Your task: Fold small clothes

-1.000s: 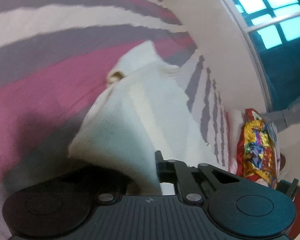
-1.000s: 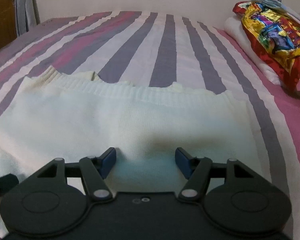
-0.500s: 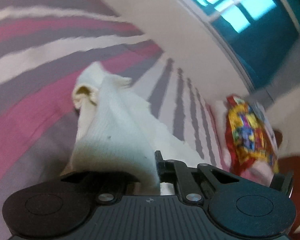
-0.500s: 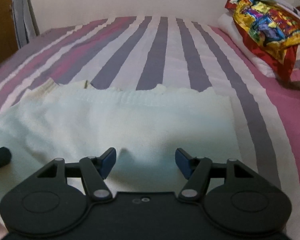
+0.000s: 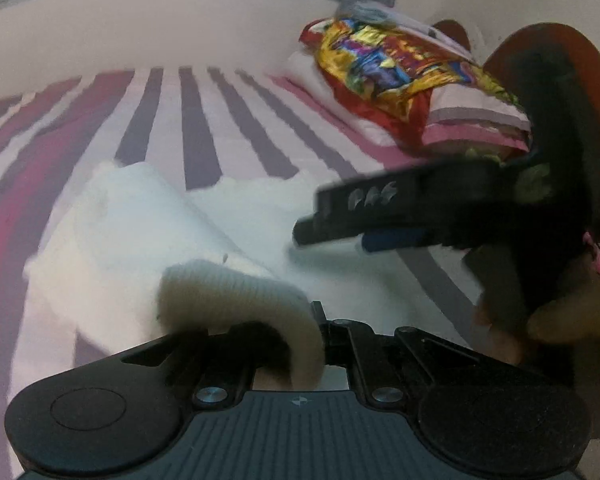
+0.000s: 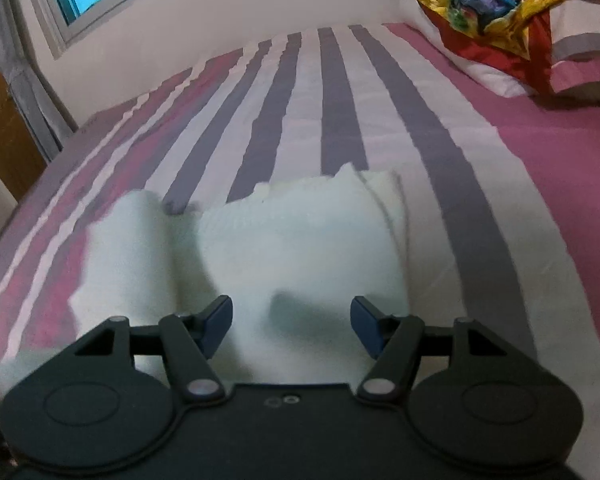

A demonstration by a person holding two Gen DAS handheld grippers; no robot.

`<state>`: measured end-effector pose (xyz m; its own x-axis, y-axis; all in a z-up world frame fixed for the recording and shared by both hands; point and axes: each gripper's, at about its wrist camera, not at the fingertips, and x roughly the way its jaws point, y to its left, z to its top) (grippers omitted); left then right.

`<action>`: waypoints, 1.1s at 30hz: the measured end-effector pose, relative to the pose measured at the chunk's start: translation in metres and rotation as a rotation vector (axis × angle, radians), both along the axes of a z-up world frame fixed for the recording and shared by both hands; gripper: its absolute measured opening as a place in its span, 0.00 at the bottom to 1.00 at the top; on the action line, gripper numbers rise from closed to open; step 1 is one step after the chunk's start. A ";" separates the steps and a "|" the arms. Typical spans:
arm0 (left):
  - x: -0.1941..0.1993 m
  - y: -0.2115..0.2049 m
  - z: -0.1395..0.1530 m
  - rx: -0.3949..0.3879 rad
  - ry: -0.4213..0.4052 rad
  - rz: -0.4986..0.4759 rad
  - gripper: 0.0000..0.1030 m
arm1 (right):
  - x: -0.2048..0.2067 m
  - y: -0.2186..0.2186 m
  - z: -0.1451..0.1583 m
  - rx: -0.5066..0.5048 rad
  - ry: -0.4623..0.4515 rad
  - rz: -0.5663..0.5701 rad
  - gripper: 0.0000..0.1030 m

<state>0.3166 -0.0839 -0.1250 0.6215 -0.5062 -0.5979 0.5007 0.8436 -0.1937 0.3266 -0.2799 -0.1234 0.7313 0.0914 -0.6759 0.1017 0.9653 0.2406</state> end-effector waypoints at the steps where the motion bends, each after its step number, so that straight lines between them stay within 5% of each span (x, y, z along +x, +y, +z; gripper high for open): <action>1: 0.000 0.006 0.001 -0.043 0.023 0.026 0.08 | 0.000 -0.004 0.002 0.013 -0.003 0.008 0.63; 5: -0.004 0.024 -0.003 -0.127 0.087 0.081 0.08 | -0.004 -0.001 -0.002 0.013 0.006 0.035 0.64; 11: -0.017 -0.008 -0.013 0.005 0.024 0.023 0.08 | -0.007 0.007 -0.004 0.007 0.014 0.056 0.65; 16: -0.019 -0.013 -0.015 0.043 0.009 -0.017 0.08 | -0.006 0.019 0.008 -0.030 0.004 0.120 0.68; 21: -0.016 0.001 -0.008 0.045 0.011 -0.063 0.08 | 0.016 0.044 -0.008 -0.045 0.105 0.244 0.67; 22: -0.015 0.007 -0.006 0.033 0.028 -0.061 0.08 | 0.020 0.046 -0.014 -0.034 0.132 0.258 0.58; 23: -0.014 0.012 -0.004 0.021 0.038 -0.056 0.08 | 0.023 0.047 -0.017 -0.010 0.143 0.277 0.37; 25: -0.016 0.025 0.000 0.008 0.059 -0.055 0.08 | 0.024 0.051 -0.022 0.023 0.154 0.304 0.20; 33: -0.002 0.090 0.007 -0.153 0.202 0.120 0.08 | 0.013 0.045 -0.024 0.016 0.136 0.231 0.18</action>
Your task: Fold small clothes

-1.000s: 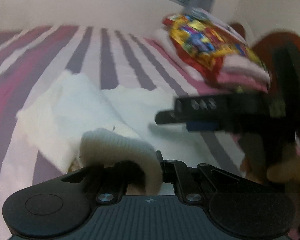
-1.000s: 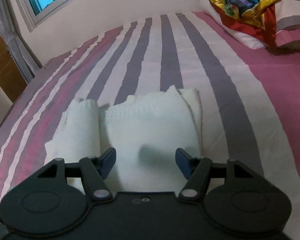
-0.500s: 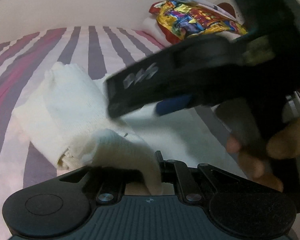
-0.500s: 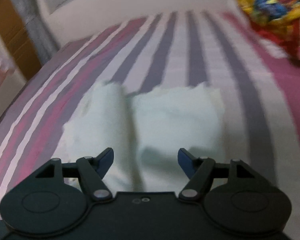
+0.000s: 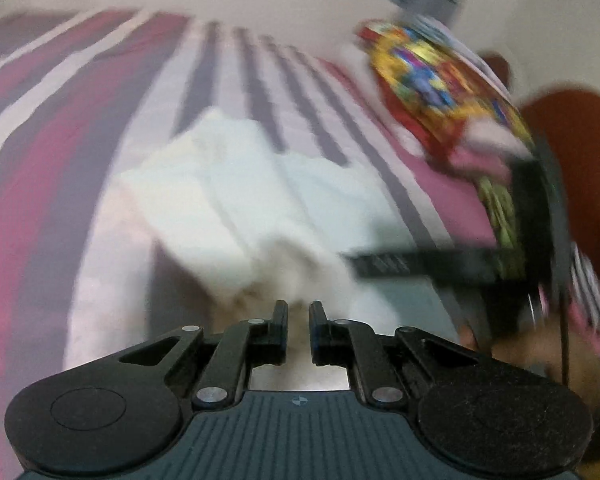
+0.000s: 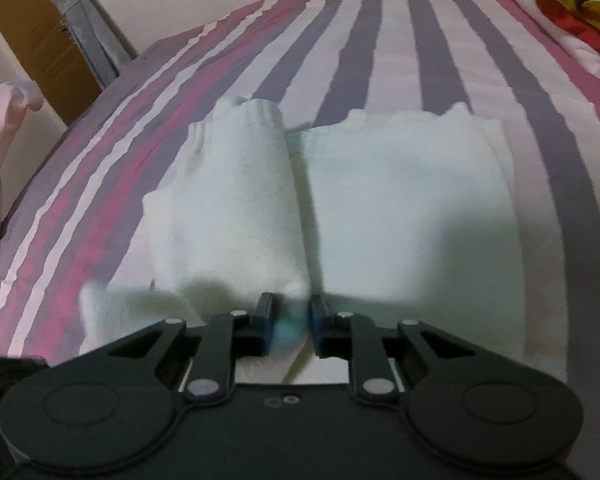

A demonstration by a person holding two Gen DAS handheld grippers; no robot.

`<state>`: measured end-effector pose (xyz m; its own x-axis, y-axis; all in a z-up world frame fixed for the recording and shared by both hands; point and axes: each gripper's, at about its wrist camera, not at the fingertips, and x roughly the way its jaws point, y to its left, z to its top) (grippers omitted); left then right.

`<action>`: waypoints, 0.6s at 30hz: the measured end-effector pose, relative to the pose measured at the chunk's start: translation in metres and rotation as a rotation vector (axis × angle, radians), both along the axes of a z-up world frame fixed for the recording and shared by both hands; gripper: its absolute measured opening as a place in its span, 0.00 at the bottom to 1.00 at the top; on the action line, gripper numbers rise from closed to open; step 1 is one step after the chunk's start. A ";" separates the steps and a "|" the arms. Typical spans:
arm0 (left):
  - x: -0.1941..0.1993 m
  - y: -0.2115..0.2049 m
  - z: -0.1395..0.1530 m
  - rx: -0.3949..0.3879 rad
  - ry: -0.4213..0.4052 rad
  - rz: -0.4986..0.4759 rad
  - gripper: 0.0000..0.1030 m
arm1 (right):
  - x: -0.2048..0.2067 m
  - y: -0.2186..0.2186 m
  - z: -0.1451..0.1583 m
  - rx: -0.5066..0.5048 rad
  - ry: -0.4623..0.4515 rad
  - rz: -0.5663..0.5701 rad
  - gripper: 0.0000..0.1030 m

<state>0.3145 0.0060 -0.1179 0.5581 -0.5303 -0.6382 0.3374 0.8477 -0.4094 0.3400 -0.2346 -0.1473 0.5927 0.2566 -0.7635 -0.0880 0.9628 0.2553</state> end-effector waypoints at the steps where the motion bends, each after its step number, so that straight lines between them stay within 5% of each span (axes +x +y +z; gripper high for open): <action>1: 0.005 0.007 0.000 -0.015 0.012 0.041 0.08 | -0.001 0.000 0.000 -0.013 -0.001 -0.003 0.18; 5: 0.042 0.032 -0.014 -0.101 0.113 0.193 0.08 | -0.003 0.002 -0.001 -0.041 -0.003 -0.010 0.18; 11: 0.090 0.028 -0.061 -0.315 0.307 0.228 0.08 | -0.010 0.007 0.005 -0.049 -0.030 -0.024 0.27; 14: 0.091 0.028 -0.075 -0.379 0.318 0.266 0.08 | -0.018 0.008 0.014 -0.013 -0.064 -0.027 0.32; 18: 0.094 0.016 -0.072 -0.361 0.280 0.270 0.08 | -0.022 0.027 0.024 -0.013 -0.107 0.016 0.43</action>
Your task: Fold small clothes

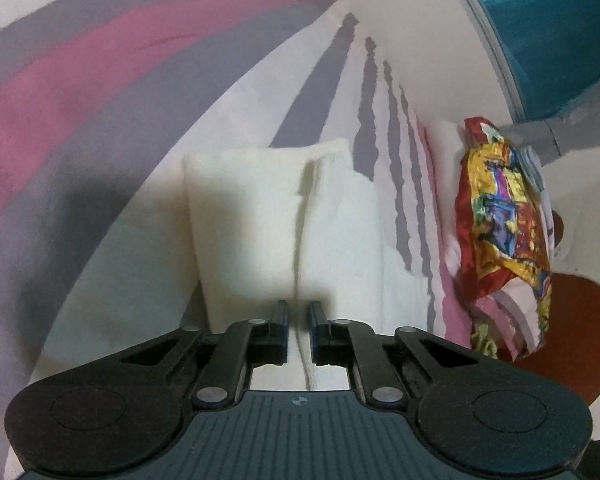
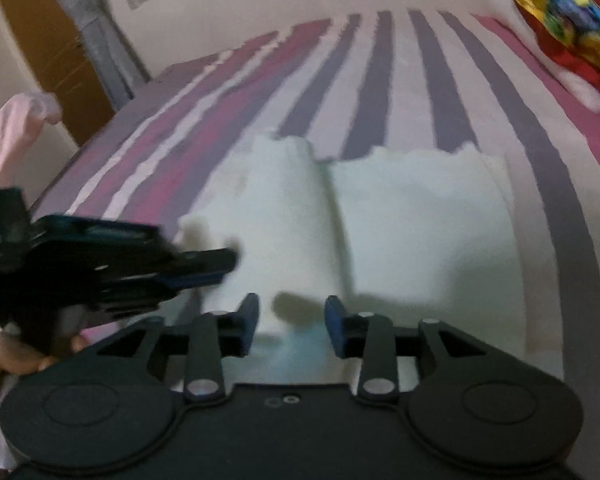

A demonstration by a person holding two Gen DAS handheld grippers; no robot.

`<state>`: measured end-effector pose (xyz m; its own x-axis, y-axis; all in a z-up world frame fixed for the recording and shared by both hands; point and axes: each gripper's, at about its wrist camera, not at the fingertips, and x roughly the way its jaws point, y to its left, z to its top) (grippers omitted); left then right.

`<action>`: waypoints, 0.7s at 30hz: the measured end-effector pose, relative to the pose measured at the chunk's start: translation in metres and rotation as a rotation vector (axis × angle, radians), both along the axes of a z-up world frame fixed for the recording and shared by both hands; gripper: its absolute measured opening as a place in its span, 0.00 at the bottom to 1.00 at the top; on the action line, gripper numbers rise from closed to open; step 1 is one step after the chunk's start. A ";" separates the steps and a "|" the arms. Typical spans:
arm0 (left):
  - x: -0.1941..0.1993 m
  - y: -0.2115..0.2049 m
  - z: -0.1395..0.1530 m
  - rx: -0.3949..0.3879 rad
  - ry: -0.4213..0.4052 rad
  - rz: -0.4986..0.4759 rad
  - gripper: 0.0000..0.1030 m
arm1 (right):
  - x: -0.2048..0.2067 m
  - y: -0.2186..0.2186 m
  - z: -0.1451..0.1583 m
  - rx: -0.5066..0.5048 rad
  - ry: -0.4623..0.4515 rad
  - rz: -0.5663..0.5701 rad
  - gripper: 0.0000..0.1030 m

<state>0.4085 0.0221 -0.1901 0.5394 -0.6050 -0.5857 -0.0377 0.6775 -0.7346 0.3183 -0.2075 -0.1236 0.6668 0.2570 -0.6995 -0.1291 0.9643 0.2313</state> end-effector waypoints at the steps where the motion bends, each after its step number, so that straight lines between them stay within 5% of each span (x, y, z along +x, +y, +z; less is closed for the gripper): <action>1: 0.002 -0.001 0.004 0.006 -0.006 -0.011 0.08 | 0.000 0.007 0.000 -0.016 -0.010 0.014 0.54; 3: 0.004 -0.004 0.010 0.005 0.001 -0.010 0.08 | -0.001 0.018 0.000 -0.051 -0.033 0.033 0.64; 6: -0.001 0.008 0.018 0.083 0.010 0.047 0.08 | -0.002 0.029 -0.003 -0.076 -0.054 0.055 0.64; 14: -0.015 0.022 0.007 0.035 0.108 0.034 0.09 | 0.005 0.043 -0.017 -0.151 -0.014 0.066 0.57; 15: -0.021 0.021 0.007 0.060 0.102 0.048 0.17 | 0.002 0.040 -0.014 -0.155 -0.052 0.038 0.57; 16: -0.027 0.021 0.007 0.091 0.088 0.065 0.48 | -0.001 0.032 -0.013 -0.130 -0.067 -0.014 0.56; 18: -0.033 0.015 0.008 0.181 0.044 0.086 0.76 | 0.006 0.012 -0.016 -0.047 -0.023 -0.127 0.45; 21: -0.028 0.019 0.009 0.118 0.052 0.113 0.76 | 0.010 0.016 -0.015 -0.093 -0.008 -0.110 0.36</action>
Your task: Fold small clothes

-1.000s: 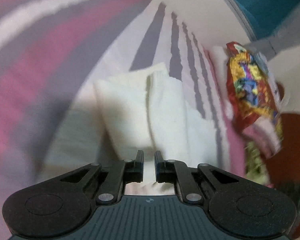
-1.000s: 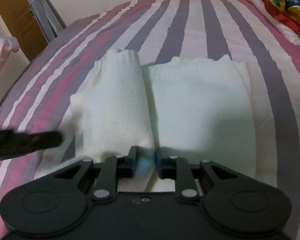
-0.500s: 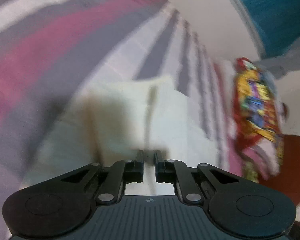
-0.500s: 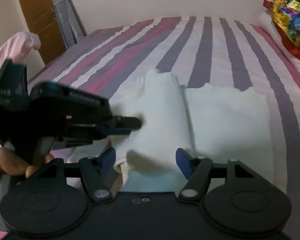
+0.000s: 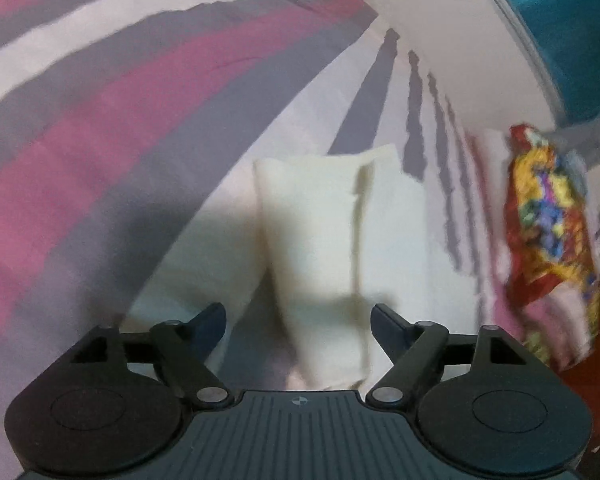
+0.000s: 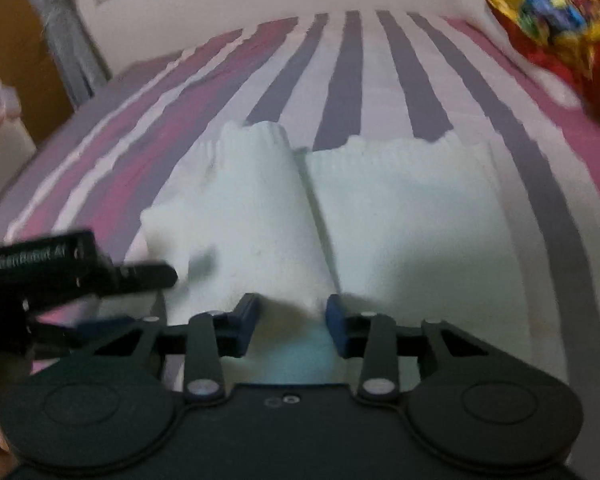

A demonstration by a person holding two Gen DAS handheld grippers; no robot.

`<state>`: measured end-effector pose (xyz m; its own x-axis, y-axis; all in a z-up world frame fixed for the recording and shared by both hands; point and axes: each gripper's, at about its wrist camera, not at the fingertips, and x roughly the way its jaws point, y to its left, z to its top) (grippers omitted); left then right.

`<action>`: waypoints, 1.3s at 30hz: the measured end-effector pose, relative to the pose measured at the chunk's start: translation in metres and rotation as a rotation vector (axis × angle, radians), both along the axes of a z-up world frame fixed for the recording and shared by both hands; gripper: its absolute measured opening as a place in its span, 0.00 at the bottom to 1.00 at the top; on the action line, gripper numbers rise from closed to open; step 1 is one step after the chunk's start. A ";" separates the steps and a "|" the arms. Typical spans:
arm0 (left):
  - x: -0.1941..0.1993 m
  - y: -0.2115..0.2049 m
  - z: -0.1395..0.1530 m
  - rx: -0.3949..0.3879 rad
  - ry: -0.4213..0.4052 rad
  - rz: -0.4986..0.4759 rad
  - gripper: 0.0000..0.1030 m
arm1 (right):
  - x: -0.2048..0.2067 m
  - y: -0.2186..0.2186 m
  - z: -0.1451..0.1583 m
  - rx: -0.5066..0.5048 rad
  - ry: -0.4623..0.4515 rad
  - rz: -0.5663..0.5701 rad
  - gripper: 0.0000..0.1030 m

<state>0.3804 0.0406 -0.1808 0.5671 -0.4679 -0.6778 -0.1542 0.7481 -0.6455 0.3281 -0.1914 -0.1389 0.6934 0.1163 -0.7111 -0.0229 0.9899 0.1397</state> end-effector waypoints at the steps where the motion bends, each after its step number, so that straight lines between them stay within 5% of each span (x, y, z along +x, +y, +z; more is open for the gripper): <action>1: 0.003 0.001 -0.001 -0.016 0.008 -0.010 0.76 | -0.005 0.003 0.005 0.002 -0.024 0.029 0.36; 4: 0.003 -0.002 -0.011 -0.097 0.038 -0.024 0.76 | -0.019 0.016 0.011 -0.021 -0.041 0.124 0.41; 12: -0.006 -0.009 -0.018 -0.138 0.049 -0.020 0.76 | -0.053 0.027 -0.001 -0.116 -0.075 0.206 0.63; 14: 0.005 -0.006 -0.016 -0.162 0.039 0.019 0.76 | -0.046 0.030 0.007 -0.155 -0.102 0.218 0.63; 18: 0.030 -0.010 -0.016 -0.185 0.035 0.021 0.76 | -0.004 0.024 0.018 -0.073 -0.060 0.198 0.58; 19: 0.034 -0.011 -0.018 -0.193 0.039 0.019 0.76 | -0.002 0.029 0.019 -0.088 -0.073 0.226 0.59; 20: 0.036 -0.012 -0.021 -0.192 0.036 0.012 0.76 | -0.004 0.034 0.019 -0.116 -0.092 0.244 0.70; 22: 0.034 -0.009 -0.023 -0.202 0.030 0.007 0.76 | -0.007 0.042 0.016 -0.174 -0.139 0.247 0.72; 26: 0.029 0.005 -0.021 -0.202 0.013 -0.005 0.76 | 0.024 0.035 0.012 -0.157 -0.121 0.232 0.60; 28: 0.024 0.016 -0.021 -0.225 0.016 0.059 0.76 | 0.047 0.024 0.014 -0.053 -0.075 0.220 0.59; 33: 0.022 0.010 -0.028 -0.218 0.002 0.031 0.76 | 0.054 -0.001 0.008 0.028 -0.033 0.150 0.52; 34: 0.022 0.008 -0.029 -0.234 0.002 0.035 0.72 | 0.054 -0.001 0.002 -0.003 -0.018 0.143 0.52; 36: 0.025 0.000 -0.030 -0.261 0.014 0.013 0.38 | 0.047 -0.006 0.002 -0.014 -0.050 0.105 0.59; 37: 0.026 -0.003 -0.032 -0.257 0.022 0.017 0.37 | 0.047 -0.009 0.003 0.005 -0.053 0.082 0.65; 39: 0.024 -0.007 -0.032 -0.247 0.005 0.033 0.26 | 0.047 -0.016 0.002 0.061 -0.028 0.087 0.50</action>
<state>0.4042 0.0334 -0.2128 0.5821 -0.6009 -0.5478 -0.1793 0.5623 -0.8073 0.3748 -0.2069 -0.1372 0.6983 0.2193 -0.6814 -0.1134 0.9738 0.1972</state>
